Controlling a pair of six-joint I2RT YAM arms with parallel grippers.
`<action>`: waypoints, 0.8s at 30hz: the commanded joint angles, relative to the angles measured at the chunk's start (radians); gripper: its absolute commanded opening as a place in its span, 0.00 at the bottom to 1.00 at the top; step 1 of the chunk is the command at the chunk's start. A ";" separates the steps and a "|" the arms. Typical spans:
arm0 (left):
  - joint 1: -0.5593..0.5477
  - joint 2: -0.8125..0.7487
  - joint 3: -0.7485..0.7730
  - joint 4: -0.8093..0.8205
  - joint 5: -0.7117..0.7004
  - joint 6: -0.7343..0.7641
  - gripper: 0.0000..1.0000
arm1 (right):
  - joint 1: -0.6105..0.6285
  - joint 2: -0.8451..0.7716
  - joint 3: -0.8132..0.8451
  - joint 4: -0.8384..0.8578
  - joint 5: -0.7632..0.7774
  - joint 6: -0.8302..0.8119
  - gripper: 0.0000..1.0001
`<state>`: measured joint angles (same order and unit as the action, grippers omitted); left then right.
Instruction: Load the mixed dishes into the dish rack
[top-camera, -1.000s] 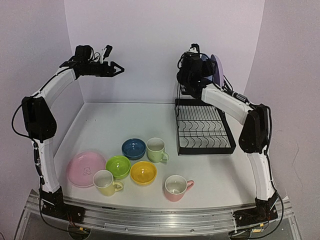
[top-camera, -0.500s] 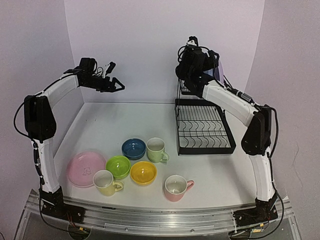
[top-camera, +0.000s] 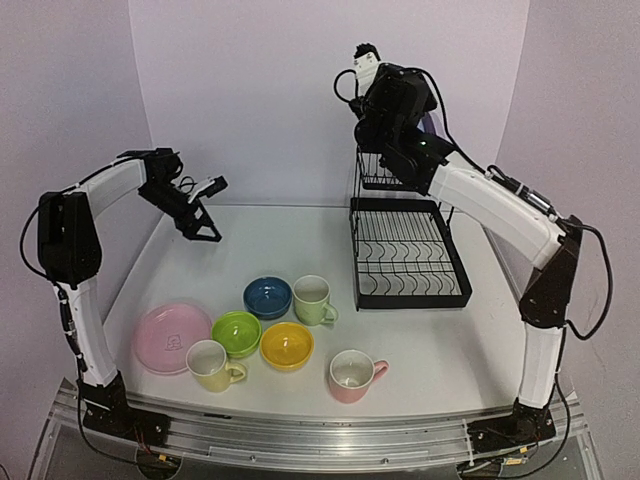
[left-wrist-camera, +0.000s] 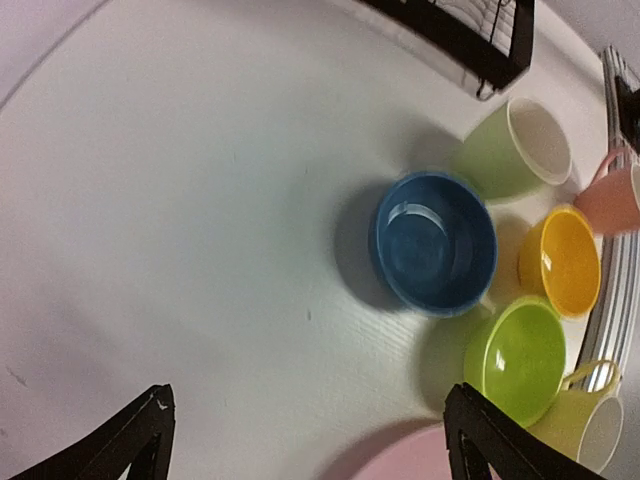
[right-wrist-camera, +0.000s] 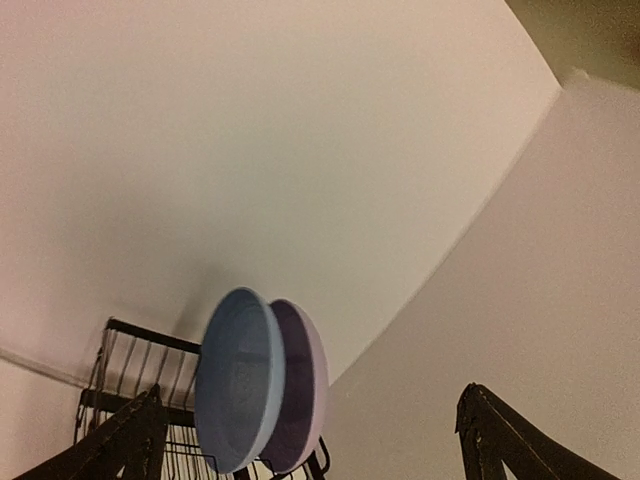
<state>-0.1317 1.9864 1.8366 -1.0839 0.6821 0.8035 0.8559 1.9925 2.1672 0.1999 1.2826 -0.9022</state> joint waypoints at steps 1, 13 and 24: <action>0.114 -0.160 -0.209 -0.117 -0.166 0.404 0.97 | 0.038 -0.130 -0.040 -0.553 -0.468 0.358 0.98; 0.170 -0.196 -0.603 0.227 -0.407 0.433 0.90 | 0.028 -0.131 0.082 -0.942 -1.091 0.691 0.97; 0.150 -0.186 -0.779 0.519 -0.537 0.402 0.67 | 0.026 -0.115 0.067 -0.930 -1.127 0.798 0.97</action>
<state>0.0315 1.8140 1.0898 -0.7055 0.2004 1.2012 0.8841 1.8602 2.2147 -0.7280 0.2052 -0.1789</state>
